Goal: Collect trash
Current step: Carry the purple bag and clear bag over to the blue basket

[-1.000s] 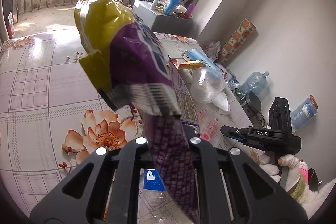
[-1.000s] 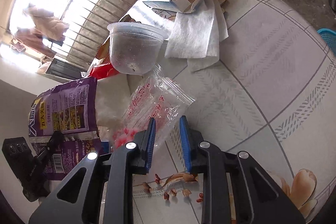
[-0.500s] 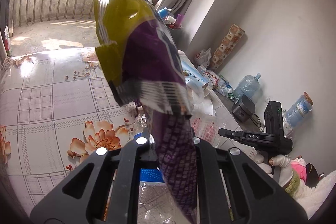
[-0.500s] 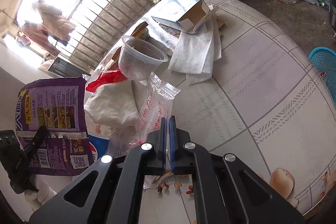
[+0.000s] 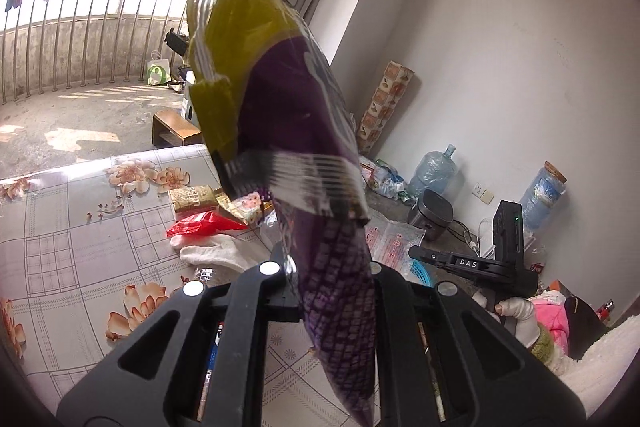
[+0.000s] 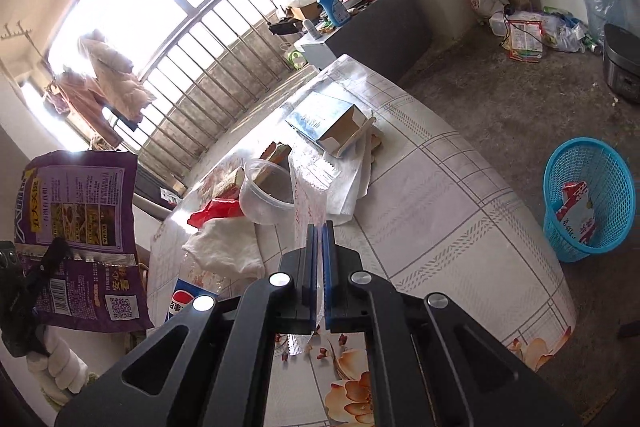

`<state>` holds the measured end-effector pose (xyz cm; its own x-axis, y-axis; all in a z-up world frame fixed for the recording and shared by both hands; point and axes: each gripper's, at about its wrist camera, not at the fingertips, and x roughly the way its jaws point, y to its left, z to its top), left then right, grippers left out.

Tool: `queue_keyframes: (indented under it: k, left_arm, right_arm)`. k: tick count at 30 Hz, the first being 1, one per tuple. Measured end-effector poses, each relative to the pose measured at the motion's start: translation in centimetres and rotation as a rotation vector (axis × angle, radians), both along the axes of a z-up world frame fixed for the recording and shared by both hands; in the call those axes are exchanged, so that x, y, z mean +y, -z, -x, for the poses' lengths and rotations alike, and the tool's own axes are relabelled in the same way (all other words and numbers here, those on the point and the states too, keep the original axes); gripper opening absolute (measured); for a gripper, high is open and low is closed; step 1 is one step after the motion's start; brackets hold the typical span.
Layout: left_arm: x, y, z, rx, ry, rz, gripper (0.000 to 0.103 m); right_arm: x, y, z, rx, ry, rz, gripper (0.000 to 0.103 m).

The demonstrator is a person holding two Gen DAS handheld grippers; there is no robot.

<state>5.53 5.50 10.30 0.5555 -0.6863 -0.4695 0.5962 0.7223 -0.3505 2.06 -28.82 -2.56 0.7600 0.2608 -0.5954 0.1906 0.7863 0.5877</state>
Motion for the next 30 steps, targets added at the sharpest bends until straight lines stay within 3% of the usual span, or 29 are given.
queue_keyframes:
  k: [8, 17, 30]
  left_arm:
    - [-5.8, -1.1, -0.6, -0.046, 0.077, -0.059, 0.008]
    - [-14.6, 0.1, -3.5, -0.014, 0.197, -0.109, 0.008]
    - [-32.0, 4.3, -6.6, 0.041, 0.440, -0.248, 0.008]
  right_arm:
    - [-4.1, -0.7, 2.5, -0.064, 0.101, -0.019, 0.003]
    - [-9.2, -0.4, 4.9, -0.097, 0.256, 0.010, 0.003]
    - [-18.3, 3.3, 7.7, -0.041, 0.506, 0.032, 0.003]
